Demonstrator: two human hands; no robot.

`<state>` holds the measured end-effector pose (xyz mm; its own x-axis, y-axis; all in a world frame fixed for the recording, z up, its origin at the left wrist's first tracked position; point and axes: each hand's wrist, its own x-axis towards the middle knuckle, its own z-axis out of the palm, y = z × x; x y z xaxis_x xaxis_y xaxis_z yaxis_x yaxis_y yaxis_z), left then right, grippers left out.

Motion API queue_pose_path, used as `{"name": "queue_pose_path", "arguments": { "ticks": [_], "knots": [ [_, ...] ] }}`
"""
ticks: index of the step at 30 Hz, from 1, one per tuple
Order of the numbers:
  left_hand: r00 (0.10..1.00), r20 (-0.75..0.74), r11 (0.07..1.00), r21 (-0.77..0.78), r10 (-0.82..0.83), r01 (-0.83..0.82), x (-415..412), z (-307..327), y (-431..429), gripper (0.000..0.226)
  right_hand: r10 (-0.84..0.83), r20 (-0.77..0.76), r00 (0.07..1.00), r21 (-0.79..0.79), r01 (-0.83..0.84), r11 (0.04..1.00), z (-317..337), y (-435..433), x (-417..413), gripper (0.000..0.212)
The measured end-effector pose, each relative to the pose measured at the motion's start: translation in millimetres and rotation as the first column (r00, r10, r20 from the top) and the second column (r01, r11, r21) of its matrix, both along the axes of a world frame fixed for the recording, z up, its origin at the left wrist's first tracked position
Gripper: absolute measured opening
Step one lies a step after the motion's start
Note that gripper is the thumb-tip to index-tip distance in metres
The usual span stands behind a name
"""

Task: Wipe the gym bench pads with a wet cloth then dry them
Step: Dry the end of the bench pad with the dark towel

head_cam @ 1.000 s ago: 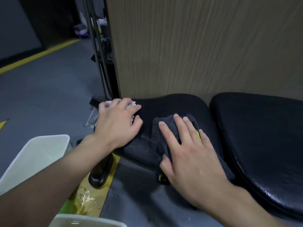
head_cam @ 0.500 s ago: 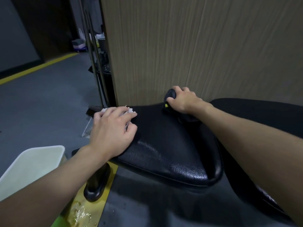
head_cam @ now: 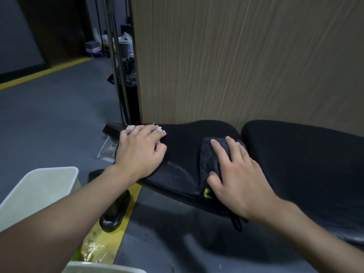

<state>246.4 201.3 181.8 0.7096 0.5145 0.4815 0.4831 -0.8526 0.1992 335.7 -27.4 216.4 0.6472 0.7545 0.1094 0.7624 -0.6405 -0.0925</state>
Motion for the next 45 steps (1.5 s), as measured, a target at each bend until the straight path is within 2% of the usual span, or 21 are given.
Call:
{"name": "queue_pose_path", "arguments": {
  "ticks": [3,5,8,10,12,16,20,24,27,29,33,37,40,42,45],
  "knots": [
    [1.000,-0.002,1.000,0.001,-0.005,0.005,0,-1,1,0.053,-0.005,-0.066,0.998,0.075,0.010,0.997,4,28,42,0.070],
    [1.000,0.000,1.000,0.005,-0.004,0.004,1,-2,2,0.056,-0.068,-0.154,0.986,0.096,0.083,0.992,9,58,81,0.067],
    [1.000,0.008,1.000,0.015,-0.003,0.002,1,-2,2,0.058,-0.164,-0.246,0.955,0.015,0.172,0.985,16,99,119,0.064],
    [1.000,0.006,1.000,0.013,-0.003,0.003,1,-1,1,0.058,-0.178,-0.221,0.959,-0.037,0.175,0.984,16,122,119,0.064],
    [1.000,0.016,1.000,0.007,-0.005,0.005,1,0,0,0.057,-0.137,-0.174,0.975,-0.054,0.129,0.990,16,143,101,0.064],
    [0.999,0.053,1.000,-0.014,0.002,-0.001,0,0,-1,0.044,0.066,-0.138,0.988,-0.019,-0.069,0.997,11,163,61,0.063],
    [0.998,0.070,1.000,-0.011,-0.005,0.006,0,-4,2,0.033,0.112,-0.186,0.976,0.062,-0.102,0.993,11,133,82,0.069],
    [0.997,0.074,1.000,-0.011,-0.016,0.017,0,-5,2,0.034,-0.078,-0.198,0.977,0.053,0.090,0.995,10,90,120,0.066],
    [0.997,0.070,1.000,-0.018,-0.019,0.021,1,-4,3,0.035,-0.181,-0.141,0.973,-0.011,0.181,0.983,10,90,102,0.064],
    [0.998,0.065,1.000,-0.022,-0.021,0.023,1,-4,3,0.034,-0.155,-0.094,0.983,-0.033,0.152,0.988,12,96,71,0.066],
    [0.996,0.087,0.999,-0.040,-0.032,0.035,0,-4,4,0.031,0.014,-0.004,1.000,-0.007,-0.014,1.000,3,93,10,0.068],
    [0.997,0.066,0.996,-0.078,-0.026,0.031,-1,1,4,0.029,0.137,0.001,0.991,0.039,-0.136,0.990,4,62,12,0.067],
    [0.999,-0.008,0.993,-0.114,-0.033,0.032,-2,7,5,0.036,0.061,0.011,0.998,0.083,-0.062,0.995,3,21,29,0.066],
    [0.997,-0.064,0.987,-0.155,-0.050,0.039,-3,14,6,0.029,-0.014,-0.008,1.000,0.090,0.015,0.996,1,2,29,0.066],
    [0.990,-0.101,0.968,-0.240,-0.096,0.070,-8,24,7,0.027,-0.040,0.077,0.996,0.052,0.036,0.998,-7,-4,13,0.068]
  ]
}}
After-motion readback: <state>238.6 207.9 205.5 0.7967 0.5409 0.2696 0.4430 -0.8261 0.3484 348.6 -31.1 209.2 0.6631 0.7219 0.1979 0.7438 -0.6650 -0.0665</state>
